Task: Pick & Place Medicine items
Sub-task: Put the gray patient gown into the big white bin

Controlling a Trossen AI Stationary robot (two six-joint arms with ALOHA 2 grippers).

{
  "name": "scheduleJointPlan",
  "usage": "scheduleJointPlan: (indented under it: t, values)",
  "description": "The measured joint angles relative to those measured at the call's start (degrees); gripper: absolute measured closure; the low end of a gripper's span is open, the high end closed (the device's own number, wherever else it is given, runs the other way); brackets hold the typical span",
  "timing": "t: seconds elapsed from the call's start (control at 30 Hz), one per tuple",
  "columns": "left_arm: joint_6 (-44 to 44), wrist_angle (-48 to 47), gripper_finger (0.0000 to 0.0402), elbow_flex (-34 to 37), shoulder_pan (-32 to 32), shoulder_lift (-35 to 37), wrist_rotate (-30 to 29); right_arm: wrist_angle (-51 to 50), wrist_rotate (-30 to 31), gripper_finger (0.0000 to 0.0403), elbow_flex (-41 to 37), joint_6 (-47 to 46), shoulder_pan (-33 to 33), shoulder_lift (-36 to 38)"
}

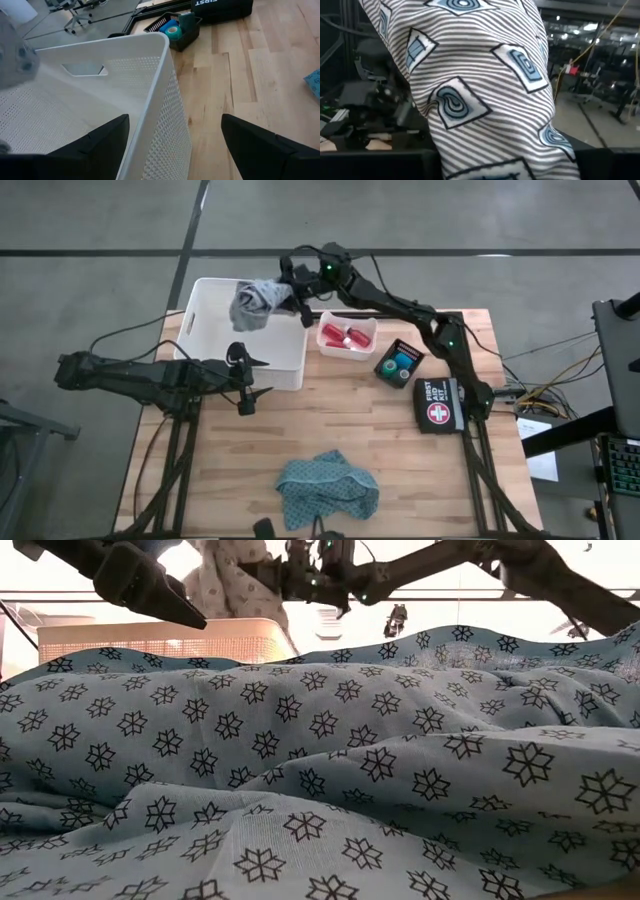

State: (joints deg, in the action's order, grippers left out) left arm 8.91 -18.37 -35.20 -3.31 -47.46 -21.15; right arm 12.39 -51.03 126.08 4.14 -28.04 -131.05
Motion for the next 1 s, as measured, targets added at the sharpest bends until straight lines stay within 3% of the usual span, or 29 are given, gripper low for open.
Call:
scheduleJointPlan:
  t: [0.1,0.2,0.5,0.73,1.0]
  values:
    - [0.0,0.0,0.0082,0.0,0.0,0.0,0.0,-0.5,0.0,0.0269,1.0,-1.1,-0.1,-1.6]
    - [0.0,0.0,0.0082,0.0,0.0,0.0,0.0,-3.1,3.9,0.0270,0.5,1.8,0.0,-1.4]
    - [0.0,0.0,0.0082,0.0,0.0,0.0,0.0,-28.4,20.9,0.0270,0.2,16.0,0.6,1.2]
    - [0.0,0.0,0.0082,0.0,0.0,0.0,0.0,-36.2,23.0,0.0267,0.2,16.7,0.6,0.7]
    - [0.0,0.0,0.0082,0.0,0.0,0.0,0.0,-38.5,27.4,0.0266,0.1,18.2,1.2,0.3]
